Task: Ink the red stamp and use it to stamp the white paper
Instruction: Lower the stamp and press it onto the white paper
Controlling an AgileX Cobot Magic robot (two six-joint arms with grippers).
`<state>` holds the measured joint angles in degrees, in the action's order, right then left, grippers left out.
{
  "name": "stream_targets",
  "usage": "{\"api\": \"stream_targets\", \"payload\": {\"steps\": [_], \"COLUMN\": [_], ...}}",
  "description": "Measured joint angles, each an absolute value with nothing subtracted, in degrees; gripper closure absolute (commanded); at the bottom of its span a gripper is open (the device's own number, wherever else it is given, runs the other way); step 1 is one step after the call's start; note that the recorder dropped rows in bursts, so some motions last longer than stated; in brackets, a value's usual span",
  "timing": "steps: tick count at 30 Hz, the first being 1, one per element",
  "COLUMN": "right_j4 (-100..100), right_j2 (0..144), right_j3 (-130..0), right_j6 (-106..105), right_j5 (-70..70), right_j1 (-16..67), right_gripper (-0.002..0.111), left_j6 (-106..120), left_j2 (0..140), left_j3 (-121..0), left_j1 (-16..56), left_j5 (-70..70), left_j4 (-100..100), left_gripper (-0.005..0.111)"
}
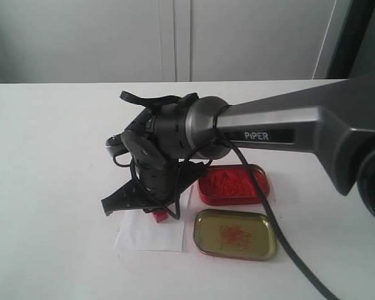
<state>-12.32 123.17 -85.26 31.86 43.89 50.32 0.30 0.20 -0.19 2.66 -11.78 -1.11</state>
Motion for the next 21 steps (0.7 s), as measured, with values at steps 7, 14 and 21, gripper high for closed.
{"api": "stream_targets", "payload": {"steps": [7,14,21], "right_j4": [-12.32,-12.32,-13.04], "right_j2": [122.42,121.19,120.42], "right_j3": [-84.67,-84.27,-83.68], "right_j6": [31.86,31.86,31.86], "right_j5": [43.04,42.34,41.54], "right_j1": [50.32,50.32,50.32], "right_gripper": [0.108,0.108,0.108], "left_j6": [0.30,0.30,0.30], "left_j2": [0.20,0.20,0.20], "left_j3": [-0.19,-0.19,-0.19], "left_j1": [2.66,2.66,2.66], "left_j5": [-11.78,-11.78,-11.78], "left_j4": [-1.11,-1.11,-1.11], "left_gripper": [0.107,0.107,0.107]}}
